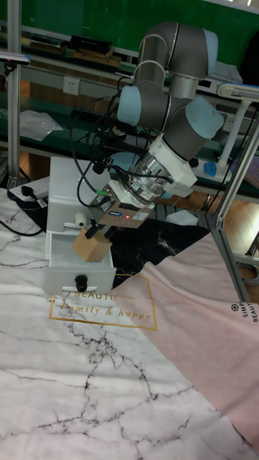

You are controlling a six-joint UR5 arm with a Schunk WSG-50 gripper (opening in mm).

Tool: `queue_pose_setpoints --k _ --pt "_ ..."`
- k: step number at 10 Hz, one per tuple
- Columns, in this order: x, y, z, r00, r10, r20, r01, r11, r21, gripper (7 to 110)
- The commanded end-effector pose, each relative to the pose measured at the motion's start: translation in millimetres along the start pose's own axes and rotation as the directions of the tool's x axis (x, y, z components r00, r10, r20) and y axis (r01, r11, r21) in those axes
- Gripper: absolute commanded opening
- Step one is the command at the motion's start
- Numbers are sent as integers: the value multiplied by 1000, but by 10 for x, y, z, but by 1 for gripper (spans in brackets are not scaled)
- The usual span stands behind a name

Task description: Put things in the drawer

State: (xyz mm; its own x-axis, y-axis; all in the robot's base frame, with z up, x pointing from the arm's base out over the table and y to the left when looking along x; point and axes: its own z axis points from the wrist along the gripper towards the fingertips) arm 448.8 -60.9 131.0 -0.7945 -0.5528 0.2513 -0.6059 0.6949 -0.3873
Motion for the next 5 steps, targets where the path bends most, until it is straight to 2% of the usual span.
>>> queue_pose_setpoints --k 1,4,5 --pt "47 13 21 999 -43 -20 43 999 -13 44" --pt "-36 -2 31 996 -84 12 84 996 -6 44" --pt "-69 -51 40 992 -127 18 127 992 14 44"
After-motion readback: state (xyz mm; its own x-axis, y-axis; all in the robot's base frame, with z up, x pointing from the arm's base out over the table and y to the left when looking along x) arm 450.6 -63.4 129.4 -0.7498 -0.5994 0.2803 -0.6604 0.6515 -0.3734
